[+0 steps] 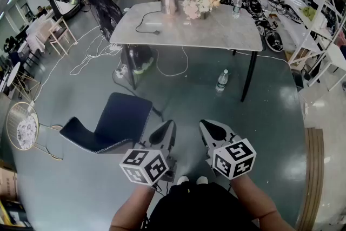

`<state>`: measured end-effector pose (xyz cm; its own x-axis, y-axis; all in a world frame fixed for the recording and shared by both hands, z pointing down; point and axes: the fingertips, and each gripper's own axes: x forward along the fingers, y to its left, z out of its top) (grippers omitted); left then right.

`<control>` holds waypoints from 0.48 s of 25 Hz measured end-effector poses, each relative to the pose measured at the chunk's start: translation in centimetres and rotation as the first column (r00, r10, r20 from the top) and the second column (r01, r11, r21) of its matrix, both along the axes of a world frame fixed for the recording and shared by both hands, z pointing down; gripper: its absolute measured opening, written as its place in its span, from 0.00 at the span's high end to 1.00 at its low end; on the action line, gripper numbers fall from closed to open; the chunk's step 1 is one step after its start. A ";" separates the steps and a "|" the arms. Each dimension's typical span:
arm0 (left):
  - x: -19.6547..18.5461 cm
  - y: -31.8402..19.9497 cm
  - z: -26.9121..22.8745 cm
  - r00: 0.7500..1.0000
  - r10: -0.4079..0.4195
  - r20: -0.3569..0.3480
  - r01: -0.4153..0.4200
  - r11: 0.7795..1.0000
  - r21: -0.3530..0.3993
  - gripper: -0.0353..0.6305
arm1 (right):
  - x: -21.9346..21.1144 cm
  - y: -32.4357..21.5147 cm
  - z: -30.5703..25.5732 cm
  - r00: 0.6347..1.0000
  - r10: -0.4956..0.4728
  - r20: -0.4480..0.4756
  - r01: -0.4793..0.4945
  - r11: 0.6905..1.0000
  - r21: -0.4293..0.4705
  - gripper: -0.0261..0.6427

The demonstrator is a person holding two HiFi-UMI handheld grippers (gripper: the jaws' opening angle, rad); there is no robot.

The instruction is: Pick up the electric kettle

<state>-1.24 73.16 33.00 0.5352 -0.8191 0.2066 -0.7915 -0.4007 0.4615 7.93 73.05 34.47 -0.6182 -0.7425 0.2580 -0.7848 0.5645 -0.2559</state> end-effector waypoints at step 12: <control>-2.2 -1.9 0.9 0.999 0.036 -0.006 -0.036 0.999 0.006 0.94 | -1.9 -2.1 1.2 0.998 0.041 0.039 -0.040 0.999 -0.033 0.95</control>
<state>-3.44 71.29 33.95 0.5654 -0.8006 0.1987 -0.7737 -0.4312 0.4641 6.01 70.90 35.70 -0.5981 -0.7589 0.2577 -0.7956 0.5234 -0.3051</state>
